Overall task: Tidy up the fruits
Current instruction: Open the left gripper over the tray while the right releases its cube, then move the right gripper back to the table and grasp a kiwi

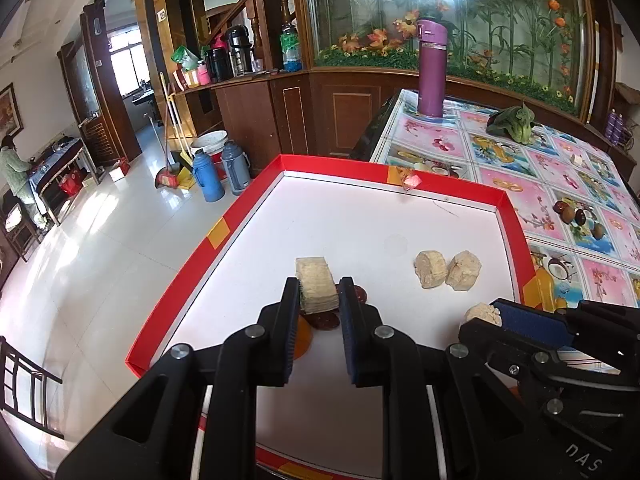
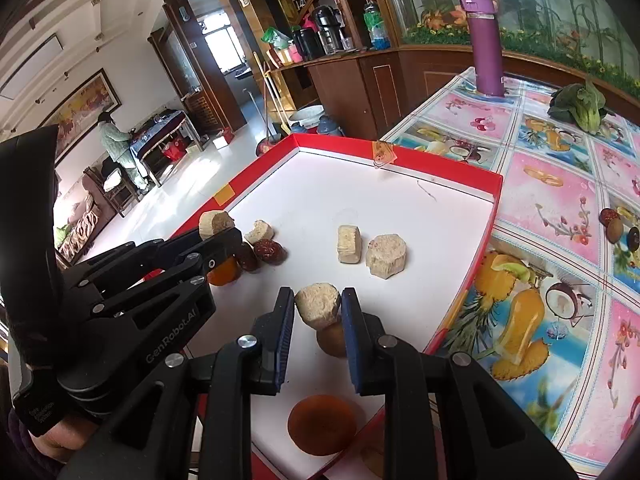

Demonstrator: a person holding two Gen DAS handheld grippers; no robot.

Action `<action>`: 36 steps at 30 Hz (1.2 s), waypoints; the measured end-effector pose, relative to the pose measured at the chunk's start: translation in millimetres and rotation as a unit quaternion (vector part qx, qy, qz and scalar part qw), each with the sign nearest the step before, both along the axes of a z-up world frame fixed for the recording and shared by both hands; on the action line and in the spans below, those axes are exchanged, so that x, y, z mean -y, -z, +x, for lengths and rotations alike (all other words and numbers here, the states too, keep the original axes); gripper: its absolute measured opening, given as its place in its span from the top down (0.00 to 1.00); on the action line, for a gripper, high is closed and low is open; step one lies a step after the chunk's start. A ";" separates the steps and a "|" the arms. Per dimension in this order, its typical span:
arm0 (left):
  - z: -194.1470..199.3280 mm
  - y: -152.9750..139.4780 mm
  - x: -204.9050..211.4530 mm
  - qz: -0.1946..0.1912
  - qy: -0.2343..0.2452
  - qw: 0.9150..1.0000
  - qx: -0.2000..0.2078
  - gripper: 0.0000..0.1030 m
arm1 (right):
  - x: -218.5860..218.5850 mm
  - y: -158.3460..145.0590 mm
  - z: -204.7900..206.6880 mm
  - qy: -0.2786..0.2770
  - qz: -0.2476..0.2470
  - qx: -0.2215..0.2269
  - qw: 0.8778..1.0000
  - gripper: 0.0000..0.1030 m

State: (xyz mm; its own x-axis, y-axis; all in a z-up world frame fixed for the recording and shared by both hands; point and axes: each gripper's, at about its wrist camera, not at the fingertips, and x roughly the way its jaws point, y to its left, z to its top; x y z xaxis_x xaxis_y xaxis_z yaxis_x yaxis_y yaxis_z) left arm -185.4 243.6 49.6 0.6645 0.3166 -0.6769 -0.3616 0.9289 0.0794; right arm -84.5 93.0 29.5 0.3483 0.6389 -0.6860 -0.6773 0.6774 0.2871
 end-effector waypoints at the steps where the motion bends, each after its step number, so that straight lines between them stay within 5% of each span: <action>1: 0.2 1.1 -0.2 0.000 -0.002 1.000 -0.002 0.79 | 0.2 1.1 0.5 0.001 -0.001 -0.002 1.000 0.78; 10: 3.2 6.6 -0.6 0.009 -0.020 1.000 -0.018 0.78 | 6.2 0.8 -1.2 -0.001 0.012 -0.007 1.000 0.76; 14: 2.0 3.8 2.4 0.018 -0.027 0.999 -0.017 0.55 | 17.7 -4.4 0.6 0.008 0.032 -0.007 0.999 0.67; 17: 0.1 -1.8 7.2 0.028 -0.029 0.999 -0.009 0.51 | 30.7 -8.8 3.4 0.020 0.044 -0.005 0.999 0.67; 24: 2.0 -14.8 29.3 0.041 -0.021 0.999 0.004 0.25 | 74.4 -14.5 14.1 0.067 0.062 -0.001 0.996 0.62; 36: 10.2 -32.1 116.8 0.070 0.087 0.994 0.021 0.06 | 195.2 -6.1 29.3 0.189 0.082 -0.009 0.979 0.54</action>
